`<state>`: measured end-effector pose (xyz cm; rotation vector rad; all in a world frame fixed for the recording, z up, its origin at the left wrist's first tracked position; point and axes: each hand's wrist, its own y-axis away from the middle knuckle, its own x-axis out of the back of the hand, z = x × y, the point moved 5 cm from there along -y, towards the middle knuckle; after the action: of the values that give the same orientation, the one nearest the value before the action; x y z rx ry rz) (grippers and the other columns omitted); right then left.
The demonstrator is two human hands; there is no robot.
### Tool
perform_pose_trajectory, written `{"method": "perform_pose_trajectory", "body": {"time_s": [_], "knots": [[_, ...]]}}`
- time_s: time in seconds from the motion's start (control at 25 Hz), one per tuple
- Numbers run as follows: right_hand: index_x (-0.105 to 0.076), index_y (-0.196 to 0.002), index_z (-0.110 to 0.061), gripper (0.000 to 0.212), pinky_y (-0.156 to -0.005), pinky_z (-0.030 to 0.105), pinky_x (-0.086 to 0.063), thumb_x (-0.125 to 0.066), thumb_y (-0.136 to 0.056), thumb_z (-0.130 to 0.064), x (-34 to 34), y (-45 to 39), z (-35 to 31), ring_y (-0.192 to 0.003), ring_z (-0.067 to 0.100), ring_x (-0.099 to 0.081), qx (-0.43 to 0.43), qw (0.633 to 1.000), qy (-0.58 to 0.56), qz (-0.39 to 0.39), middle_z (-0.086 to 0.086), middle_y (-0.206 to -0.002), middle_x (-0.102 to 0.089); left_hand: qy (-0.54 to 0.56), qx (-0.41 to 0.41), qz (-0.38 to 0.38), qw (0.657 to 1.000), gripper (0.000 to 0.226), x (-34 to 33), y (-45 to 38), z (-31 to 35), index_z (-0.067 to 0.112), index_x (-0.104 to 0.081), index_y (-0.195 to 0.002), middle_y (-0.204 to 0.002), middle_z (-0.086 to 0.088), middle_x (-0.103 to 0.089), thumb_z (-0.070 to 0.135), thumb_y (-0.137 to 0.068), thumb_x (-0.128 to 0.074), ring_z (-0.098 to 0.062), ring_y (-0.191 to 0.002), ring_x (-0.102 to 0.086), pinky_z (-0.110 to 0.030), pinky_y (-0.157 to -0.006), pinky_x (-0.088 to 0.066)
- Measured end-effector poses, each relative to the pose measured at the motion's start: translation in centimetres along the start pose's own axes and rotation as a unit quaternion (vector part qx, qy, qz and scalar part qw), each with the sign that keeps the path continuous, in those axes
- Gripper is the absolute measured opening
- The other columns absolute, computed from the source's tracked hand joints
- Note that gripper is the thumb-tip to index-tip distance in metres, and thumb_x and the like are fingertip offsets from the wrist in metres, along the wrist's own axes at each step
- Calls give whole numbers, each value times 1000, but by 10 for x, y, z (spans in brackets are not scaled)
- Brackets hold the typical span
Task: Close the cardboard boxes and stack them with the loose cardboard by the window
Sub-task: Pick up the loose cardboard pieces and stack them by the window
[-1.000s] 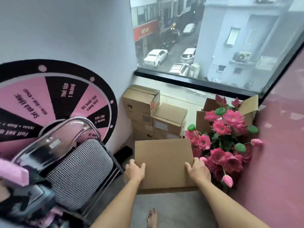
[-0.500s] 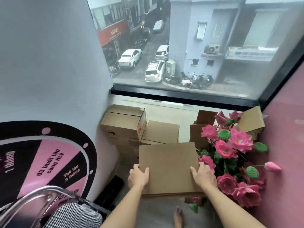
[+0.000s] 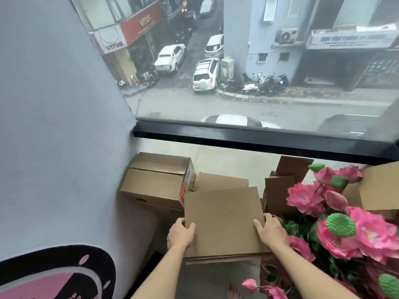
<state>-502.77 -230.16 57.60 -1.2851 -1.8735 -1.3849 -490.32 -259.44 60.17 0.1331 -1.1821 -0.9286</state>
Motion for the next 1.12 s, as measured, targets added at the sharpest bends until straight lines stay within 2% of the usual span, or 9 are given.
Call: {"method": "perform_pose_trajectory", "body": {"time_s": [0.12, 0.28, 0.64, 0.92, 1.04, 1.12], "knots": [[-44, -139, -18, 53, -95, 37, -44, -45, -99, -53, -1, -37, -3, -120, 31, -56, -29, 1000, -9, -8, 10, -134, -53, 3, -8, -22, 1000, 45, -2, -39, 28, 26, -58, -135, -128, 2, -66, 43, -94, -56, -20, -120, -59, -30, -97, -46], [-43, -140, -17, 54, -94, 37, -44, -47, -99, -52, -13, -82, -6, -121, 31, -55, -71, 997, -28, -17, 11, -134, -53, -22, -17, -61, 998, 50, -16, -96, 56, 23, -51, -142, -135, -1, -61, 38, -94, -55, -22, -124, -56, -32, -100, -46], [-45, -143, -17, 56, -95, 37, -43, -51, -97, -50, -68, -169, -2, -124, 32, -54, -158, 986, -42, -30, 13, -135, -54, -60, -6, -116, 991, 50, -65, -217, 80, 21, -49, -144, -135, -5, -60, 34, -95, -54, -25, -122, -58, -32, -101, -44], [-42, -143, -18, 55, -96, 38, -43, -51, -98, -47, -110, -222, -3, -124, 32, -53, -183, 981, -61, -35, 14, -137, -52, -60, 11, -127, 990, 62, -105, -277, 82, 18, -38, -153, -151, -8, -49, 33, -96, -56, -27, -137, -47, -36, -112, -38], [-39, -146, -17, 55, -97, 39, -43, -49, -99, -46, -125, -230, -1, -125, 33, -52, -180, 981, -59, -47, 14, -139, -50, -85, -10, -123, 989, 67, -119, -288, 78, 17, -33, -156, -154, -10, -43, 33, -95, -58, -27, -141, -42, -38, -115, -34], [-38, -146, -17, 57, -98, 39, -43, -48, -99, -47, -132, -231, 5, -126, 33, -52, -187, 980, -54, -49, 13, -140, -50, -118, -49, -108, 986, 69, -127, -280, 80, 22, -31, -156, -153, -9, -39, 35, -94, -59, -27, -140, -41, -39, -112, -36]]}}
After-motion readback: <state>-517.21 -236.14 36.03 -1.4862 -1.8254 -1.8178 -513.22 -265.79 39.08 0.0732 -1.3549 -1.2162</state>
